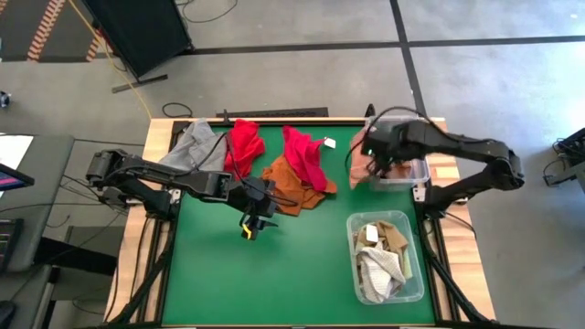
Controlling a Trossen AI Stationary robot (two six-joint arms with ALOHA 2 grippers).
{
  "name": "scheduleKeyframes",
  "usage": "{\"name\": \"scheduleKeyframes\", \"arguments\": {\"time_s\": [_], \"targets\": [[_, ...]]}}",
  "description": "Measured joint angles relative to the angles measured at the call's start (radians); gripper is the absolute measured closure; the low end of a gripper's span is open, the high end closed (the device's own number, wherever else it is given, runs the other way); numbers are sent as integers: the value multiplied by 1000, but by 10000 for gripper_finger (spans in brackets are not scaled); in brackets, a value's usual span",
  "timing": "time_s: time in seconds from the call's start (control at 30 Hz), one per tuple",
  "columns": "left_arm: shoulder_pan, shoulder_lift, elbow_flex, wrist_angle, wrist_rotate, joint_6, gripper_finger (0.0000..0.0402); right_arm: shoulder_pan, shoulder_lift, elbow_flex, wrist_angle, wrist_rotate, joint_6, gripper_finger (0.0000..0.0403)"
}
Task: Sort towels by color in basket
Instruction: Put the brown patterned towel into the top transparent bin
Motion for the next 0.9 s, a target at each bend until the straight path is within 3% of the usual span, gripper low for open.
{"name": "scheduleKeyframes", "arguments": {"time_s": [0.2, 0.4, 0.73, 0.9], "targets": [[0, 0, 0, 0, 0, 0, 199, 275, 1, 3, 147, -10, -176, 143], [0, 0, 0, 8, 0, 3, 199, 450, 2, 3, 167, 98, -309, 143], [0, 0, 0, 16, 0, -5, 199, 458, 90, -42, 158, 118, -428, 143], [0, 0, 0, 12, 0, -11, 199, 429, 194, -56, 153, 207, -484, 143]]}}
